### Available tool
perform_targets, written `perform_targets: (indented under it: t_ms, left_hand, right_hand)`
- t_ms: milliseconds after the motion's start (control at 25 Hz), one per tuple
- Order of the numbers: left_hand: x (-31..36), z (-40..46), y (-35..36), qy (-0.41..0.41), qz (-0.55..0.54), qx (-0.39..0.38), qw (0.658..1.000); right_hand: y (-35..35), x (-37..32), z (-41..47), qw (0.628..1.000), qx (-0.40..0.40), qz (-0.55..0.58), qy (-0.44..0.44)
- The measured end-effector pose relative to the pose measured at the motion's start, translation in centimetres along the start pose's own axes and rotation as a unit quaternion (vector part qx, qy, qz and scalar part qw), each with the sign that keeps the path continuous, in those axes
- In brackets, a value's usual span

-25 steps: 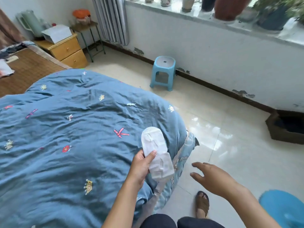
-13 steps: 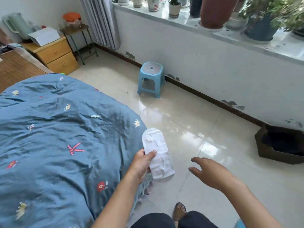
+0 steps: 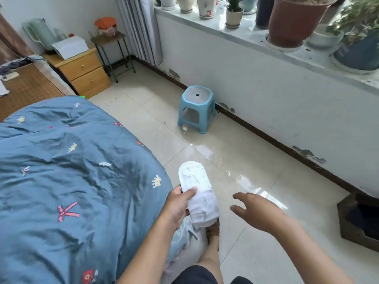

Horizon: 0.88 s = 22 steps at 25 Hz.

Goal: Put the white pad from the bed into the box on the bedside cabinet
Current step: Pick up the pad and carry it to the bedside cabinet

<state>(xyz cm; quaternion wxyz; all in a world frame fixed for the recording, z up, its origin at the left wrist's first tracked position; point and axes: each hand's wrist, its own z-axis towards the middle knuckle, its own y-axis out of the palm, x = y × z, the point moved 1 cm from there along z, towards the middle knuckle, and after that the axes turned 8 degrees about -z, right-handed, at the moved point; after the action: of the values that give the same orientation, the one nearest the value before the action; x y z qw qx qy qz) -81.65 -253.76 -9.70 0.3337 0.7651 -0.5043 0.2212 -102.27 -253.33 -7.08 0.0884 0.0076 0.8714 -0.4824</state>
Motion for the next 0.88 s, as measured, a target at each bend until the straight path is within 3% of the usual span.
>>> perform_targets:
  t_ms: [360, 880]
  left_hand:
    - [13.6, 13.8, 4.2, 0.036, -0.052, 0.040, 0.997]
    - [31.7, 31.6, 1.0, 0.076, -0.155, 0.158, 0.972]
  right_hand:
    - [-13.3, 1.5, 18.3, 0.999, 0.001, -0.022, -0.050]
    - [-29.6, -6.7, 47.4, 0.979, -0.005, -0.073, -0.190]
